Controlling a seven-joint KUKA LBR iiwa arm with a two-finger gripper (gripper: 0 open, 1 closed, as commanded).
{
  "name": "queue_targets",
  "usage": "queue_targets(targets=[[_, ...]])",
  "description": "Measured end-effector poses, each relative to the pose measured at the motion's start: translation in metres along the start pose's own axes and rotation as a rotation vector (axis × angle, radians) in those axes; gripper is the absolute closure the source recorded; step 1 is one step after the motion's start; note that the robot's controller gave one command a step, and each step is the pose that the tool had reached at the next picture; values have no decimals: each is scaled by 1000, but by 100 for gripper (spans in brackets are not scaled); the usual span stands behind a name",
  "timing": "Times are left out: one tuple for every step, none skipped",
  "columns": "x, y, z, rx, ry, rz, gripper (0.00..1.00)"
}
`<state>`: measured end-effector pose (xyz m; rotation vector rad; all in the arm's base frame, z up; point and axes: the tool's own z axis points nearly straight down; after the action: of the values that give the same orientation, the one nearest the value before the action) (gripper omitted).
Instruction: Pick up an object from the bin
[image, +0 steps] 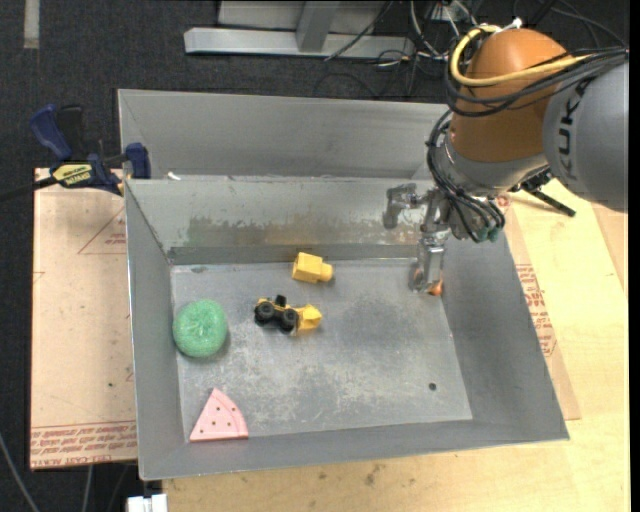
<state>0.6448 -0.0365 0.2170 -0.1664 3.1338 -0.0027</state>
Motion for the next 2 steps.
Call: queue_targets(targets=[[27, 39, 32, -3, -1, 43, 0], [19, 51, 36, -3, 1, 23, 0]])
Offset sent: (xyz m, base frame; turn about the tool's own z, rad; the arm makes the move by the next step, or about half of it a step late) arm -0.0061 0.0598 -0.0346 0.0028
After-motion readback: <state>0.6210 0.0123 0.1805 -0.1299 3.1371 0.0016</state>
